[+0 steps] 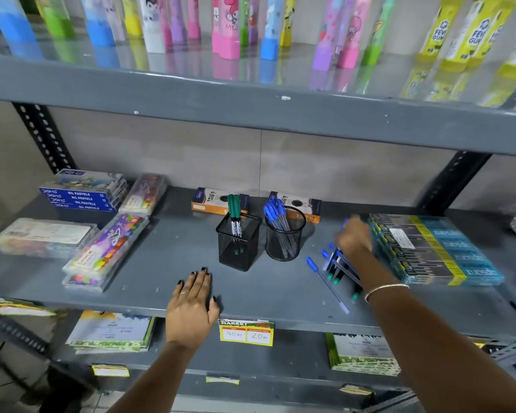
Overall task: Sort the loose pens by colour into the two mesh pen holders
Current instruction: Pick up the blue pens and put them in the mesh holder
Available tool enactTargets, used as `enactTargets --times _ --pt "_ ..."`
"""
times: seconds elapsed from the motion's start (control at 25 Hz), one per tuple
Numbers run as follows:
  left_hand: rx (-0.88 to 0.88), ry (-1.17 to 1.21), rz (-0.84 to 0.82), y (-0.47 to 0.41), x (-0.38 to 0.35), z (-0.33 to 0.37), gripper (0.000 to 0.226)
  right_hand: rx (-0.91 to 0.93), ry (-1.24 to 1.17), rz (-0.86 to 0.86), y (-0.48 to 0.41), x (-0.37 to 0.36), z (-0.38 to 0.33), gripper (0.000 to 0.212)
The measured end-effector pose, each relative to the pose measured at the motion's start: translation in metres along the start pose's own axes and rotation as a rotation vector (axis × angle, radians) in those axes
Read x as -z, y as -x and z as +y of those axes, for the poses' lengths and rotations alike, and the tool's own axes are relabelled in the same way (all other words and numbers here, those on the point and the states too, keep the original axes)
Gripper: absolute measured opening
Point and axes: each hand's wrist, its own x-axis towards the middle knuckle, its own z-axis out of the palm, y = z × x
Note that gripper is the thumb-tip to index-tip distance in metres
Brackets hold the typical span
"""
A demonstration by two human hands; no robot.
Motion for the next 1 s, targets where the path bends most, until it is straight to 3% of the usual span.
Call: enactTargets --times 0.12,0.2,0.36,0.48,0.56,0.72,0.92,1.0 --pt "0.010 -0.003 -0.020 0.000 0.001 0.000 0.056 0.144 -0.293 0.111 -0.003 0.024 -0.048 0.036" --pt "0.019 0.009 -0.035 0.001 0.001 0.000 0.056 0.256 -0.355 0.147 0.003 0.036 -0.085 0.036" --pt "0.025 0.012 -0.050 0.000 0.000 0.000 0.056 0.400 -0.100 0.012 0.019 0.016 -0.115 0.025" --pt "0.018 0.009 -0.039 -0.001 -0.001 0.000 0.056 0.395 0.116 -0.157 0.021 -0.006 -0.108 0.028" --pt "0.017 0.010 -0.027 -0.001 0.000 0.001 0.056 0.333 0.037 -0.160 0.015 -0.001 -0.104 0.031" --pt "0.024 0.015 -0.040 -0.001 0.001 0.001 0.056 0.213 0.018 0.040 0.002 0.012 -0.069 0.022" --pt "0.026 0.021 -0.044 -0.001 0.003 0.003 0.056 0.272 0.343 -0.212 0.032 -0.027 -0.010 0.028" --pt "0.025 0.019 -0.044 -0.001 0.002 0.003 0.057 0.310 0.425 -0.225 0.043 -0.041 -0.001 0.028"
